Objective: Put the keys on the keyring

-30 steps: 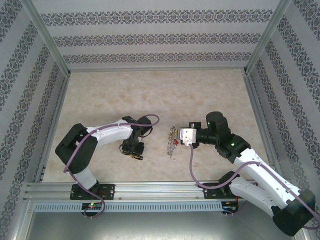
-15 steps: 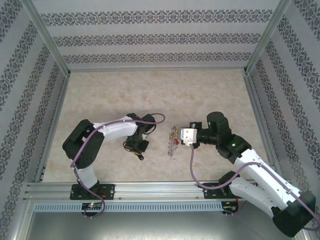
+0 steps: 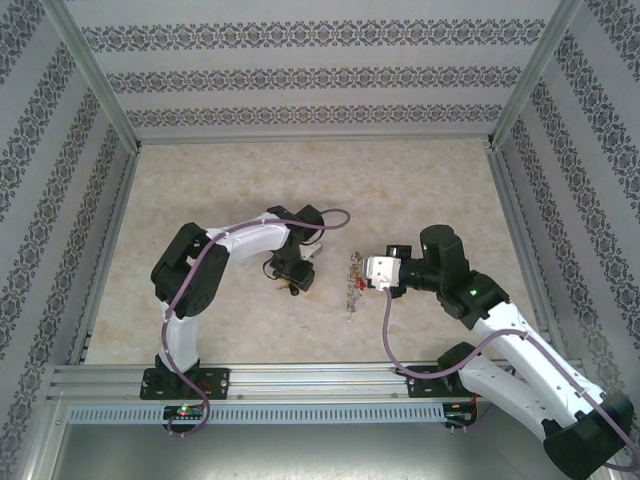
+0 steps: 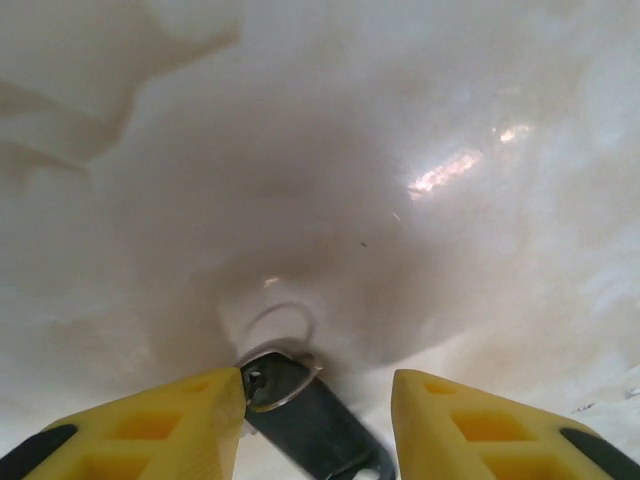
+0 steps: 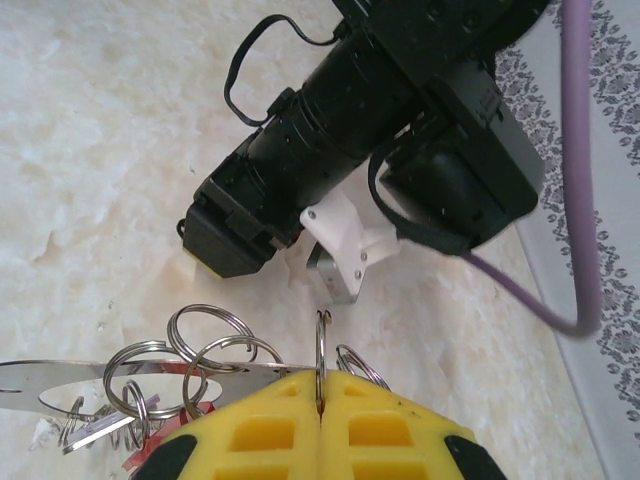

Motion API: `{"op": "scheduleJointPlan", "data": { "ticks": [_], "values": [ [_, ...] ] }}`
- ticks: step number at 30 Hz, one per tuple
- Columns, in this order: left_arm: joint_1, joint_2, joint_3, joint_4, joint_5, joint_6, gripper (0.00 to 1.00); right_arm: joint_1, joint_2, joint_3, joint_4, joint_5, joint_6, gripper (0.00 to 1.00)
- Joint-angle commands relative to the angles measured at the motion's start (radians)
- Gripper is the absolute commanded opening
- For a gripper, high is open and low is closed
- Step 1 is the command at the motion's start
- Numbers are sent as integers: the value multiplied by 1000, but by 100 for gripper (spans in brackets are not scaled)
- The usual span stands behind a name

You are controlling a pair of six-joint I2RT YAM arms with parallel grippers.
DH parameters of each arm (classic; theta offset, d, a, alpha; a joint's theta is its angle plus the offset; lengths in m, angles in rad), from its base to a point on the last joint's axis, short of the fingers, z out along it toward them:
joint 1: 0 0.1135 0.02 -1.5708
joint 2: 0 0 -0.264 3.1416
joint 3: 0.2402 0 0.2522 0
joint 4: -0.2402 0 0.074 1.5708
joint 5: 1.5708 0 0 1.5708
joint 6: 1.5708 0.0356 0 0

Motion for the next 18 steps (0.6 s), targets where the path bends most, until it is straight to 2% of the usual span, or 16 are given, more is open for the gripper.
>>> {"op": "scheduleJointPlan", "data": {
  "ticks": [1,8,12,15,18],
  "values": [
    [25,-65,-90,153,58,18,46,-18,-27,15,-9,-6,12,0],
    [35,-240,-294,405,39,2,48,-25,-28,17,-24,-11,18,0],
    [69,-343,-394,536,111,20,48,-25,-24,40,-61,-12,10,0],
    [107,-432,-468,624,148,32,53,-25,-31,52,-85,-6,1,0],
    [119,-497,-517,675,171,91,42,-27,-33,58,-99,-4,0,0]
  ]
}}
